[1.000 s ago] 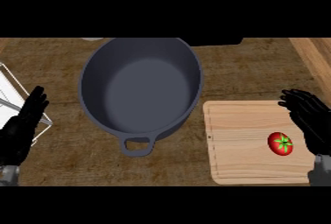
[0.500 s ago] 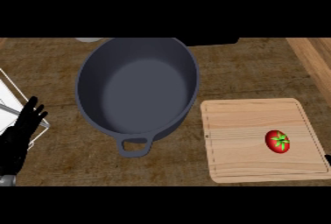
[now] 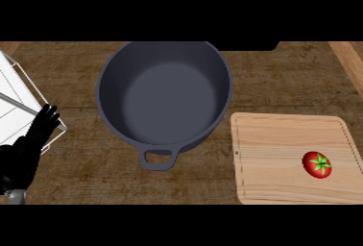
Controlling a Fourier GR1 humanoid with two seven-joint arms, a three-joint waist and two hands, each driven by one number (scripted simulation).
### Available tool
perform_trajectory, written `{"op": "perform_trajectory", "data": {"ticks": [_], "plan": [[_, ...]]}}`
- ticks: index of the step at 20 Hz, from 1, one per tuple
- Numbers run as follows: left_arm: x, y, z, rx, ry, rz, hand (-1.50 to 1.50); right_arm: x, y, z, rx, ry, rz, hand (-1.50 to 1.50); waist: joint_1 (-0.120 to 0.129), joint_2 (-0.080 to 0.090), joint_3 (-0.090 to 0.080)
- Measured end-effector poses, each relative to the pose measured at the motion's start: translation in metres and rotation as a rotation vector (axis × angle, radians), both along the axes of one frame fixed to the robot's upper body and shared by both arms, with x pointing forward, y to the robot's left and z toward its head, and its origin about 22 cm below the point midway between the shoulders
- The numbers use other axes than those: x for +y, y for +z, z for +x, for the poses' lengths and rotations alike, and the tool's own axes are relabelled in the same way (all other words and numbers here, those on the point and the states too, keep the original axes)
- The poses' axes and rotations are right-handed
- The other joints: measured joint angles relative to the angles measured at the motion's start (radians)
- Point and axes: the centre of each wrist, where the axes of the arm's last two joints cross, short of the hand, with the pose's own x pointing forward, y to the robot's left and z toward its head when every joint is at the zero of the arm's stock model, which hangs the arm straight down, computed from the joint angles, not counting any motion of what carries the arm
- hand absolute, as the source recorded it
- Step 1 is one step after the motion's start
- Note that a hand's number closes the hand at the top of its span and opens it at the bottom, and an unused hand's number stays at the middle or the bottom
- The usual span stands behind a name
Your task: Pick the tomato from the cutting board and place it in the pot
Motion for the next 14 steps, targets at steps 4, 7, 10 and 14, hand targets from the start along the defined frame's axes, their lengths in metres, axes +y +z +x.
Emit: {"op": "perform_trajectory", "data": {"ticks": [4,7,10,14], "plan": [[-0.004,0.003,0.005,0.01,-0.013,-0.001,0.0,0.006,0.027,0.016,0.171,0.037,0.047,-1.5,0.02,0.004,0.0],[-0.007,0.001,0.007,0.005,-0.022,0.005,0.0,0.008,0.04,0.029,0.325,0.059,0.084,-1.5,0.031,0.006,0.001],[-0.009,0.001,0.009,0.005,-0.029,0.004,0.0,0.012,0.05,0.044,0.458,0.091,0.137,-1.5,0.04,0.007,0.002],[-0.01,-0.001,0.008,0.007,-0.03,0.007,0.0,0.014,0.059,0.068,0.55,0.143,0.203,-1.5,0.045,0.005,0.003]]}}
